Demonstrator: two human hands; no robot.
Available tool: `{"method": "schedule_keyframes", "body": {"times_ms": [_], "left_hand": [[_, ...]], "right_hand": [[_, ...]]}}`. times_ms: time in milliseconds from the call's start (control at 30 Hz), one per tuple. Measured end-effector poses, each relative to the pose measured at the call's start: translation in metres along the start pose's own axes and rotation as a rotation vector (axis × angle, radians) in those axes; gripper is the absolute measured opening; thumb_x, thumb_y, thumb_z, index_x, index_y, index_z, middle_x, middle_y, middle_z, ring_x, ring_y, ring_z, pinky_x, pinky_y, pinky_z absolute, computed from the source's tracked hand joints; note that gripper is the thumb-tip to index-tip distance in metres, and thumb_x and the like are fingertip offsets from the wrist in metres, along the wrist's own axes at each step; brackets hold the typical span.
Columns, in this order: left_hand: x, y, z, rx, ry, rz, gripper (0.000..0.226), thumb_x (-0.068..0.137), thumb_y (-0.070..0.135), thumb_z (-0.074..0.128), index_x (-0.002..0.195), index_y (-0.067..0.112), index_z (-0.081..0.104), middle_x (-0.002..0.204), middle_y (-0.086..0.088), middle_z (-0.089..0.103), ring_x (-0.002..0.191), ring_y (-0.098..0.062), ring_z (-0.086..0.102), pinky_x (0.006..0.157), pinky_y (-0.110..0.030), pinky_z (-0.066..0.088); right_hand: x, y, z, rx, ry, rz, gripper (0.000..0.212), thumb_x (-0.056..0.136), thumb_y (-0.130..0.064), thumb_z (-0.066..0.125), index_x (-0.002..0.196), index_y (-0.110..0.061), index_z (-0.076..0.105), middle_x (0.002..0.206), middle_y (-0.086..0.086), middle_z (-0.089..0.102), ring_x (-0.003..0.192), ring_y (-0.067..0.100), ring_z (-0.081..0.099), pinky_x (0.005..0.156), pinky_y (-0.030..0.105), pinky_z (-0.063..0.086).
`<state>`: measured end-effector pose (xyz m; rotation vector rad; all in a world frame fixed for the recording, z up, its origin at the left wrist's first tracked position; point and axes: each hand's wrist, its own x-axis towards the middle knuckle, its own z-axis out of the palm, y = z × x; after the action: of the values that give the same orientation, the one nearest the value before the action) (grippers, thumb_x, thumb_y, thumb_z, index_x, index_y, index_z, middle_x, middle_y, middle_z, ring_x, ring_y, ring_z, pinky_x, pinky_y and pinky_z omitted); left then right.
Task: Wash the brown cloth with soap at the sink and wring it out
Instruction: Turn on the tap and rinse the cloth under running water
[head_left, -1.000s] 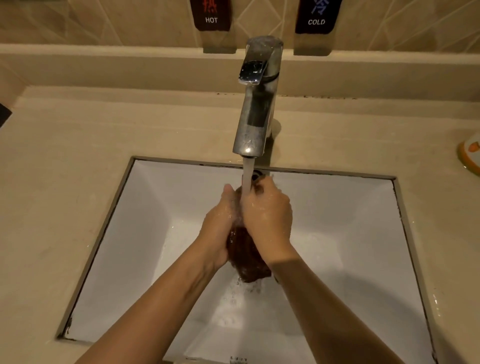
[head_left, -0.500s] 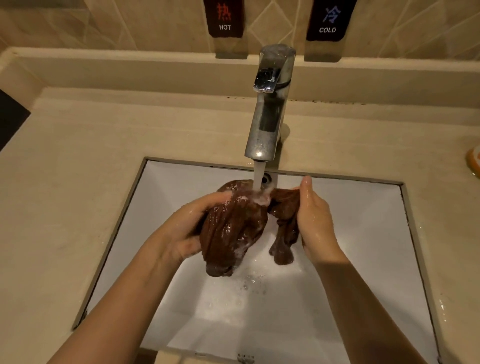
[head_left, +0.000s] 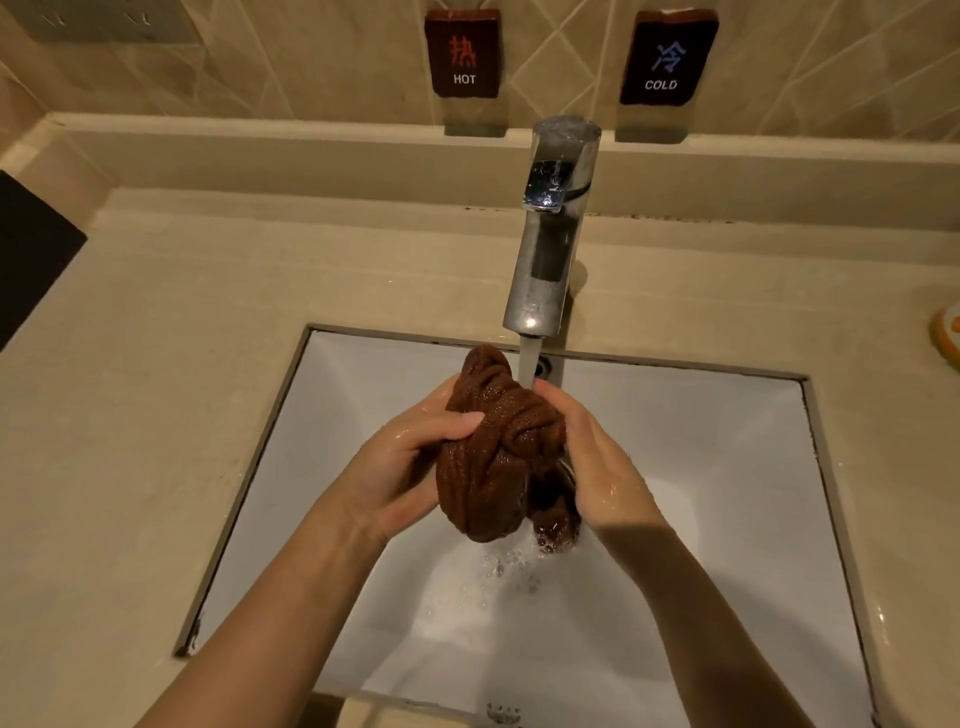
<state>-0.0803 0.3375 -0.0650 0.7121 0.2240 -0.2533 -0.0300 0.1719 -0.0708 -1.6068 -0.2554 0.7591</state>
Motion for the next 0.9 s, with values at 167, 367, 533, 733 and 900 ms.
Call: {"method": "schedule_keyframes", "body": {"times_ms": [167,367,533,733,900], "left_hand": [[-0.002,0.0,0.002,0.106,0.051,0.077,0.041,0.07,0.002,0.075,0.108,0.015,0.067,0.097,-0.009,0.069,0.094,-0.022,0.067,0.084,-0.032,0.055],[0.005,-0.006,0.004,0.358,0.406,0.188,0.032,0.083,0.002,0.063,0.112,0.013,0.058,0.096,-0.004,0.071,0.092,-0.018,0.068,0.077,-0.026,0.055],[0.011,-0.02,-0.01,0.047,0.41,0.124,0.035,0.08,0.015,0.061,0.115,0.011,0.057,0.103,-0.009,0.065,0.101,-0.02,0.061,0.095,-0.033,0.048],[0.04,-0.04,-0.013,0.326,0.612,0.084,0.04,0.089,0.034,0.061,0.122,0.012,0.058,0.114,-0.011,0.068,0.104,-0.022,0.066,0.095,-0.039,0.051],[0.057,-0.051,0.002,0.437,0.735,0.096,0.035,0.093,0.046,0.05,0.094,0.015,0.066,0.085,-0.004,0.071,0.081,-0.017,0.068,0.075,-0.031,0.057]], "right_hand": [[-0.002,-0.001,0.009,0.11,-0.002,-0.056,0.031,0.084,-0.022,0.064,0.109,-0.036,0.051,0.106,-0.015,0.064,0.1,-0.001,0.062,0.072,0.008,0.05],[0.01,-0.005,0.008,0.297,0.247,-0.002,0.021,0.094,-0.012,0.048,0.101,-0.025,0.062,0.099,-0.005,0.069,0.088,0.003,0.068,0.078,0.02,0.056],[0.014,-0.016,0.008,0.747,0.219,0.087,0.027,0.095,-0.008,0.041,0.113,-0.014,0.06,0.098,0.001,0.069,0.08,0.007,0.07,0.067,0.02,0.058],[0.026,0.005,0.008,0.171,0.357,0.156,0.019,0.095,-0.026,0.045,0.11,-0.019,0.055,0.099,0.001,0.064,0.093,0.015,0.062,0.075,0.026,0.05],[0.027,0.011,0.036,-0.175,0.396,0.05,0.021,0.085,-0.045,0.055,0.096,-0.027,0.05,0.089,-0.005,0.064,0.083,0.013,0.062,0.079,0.03,0.05]]}}
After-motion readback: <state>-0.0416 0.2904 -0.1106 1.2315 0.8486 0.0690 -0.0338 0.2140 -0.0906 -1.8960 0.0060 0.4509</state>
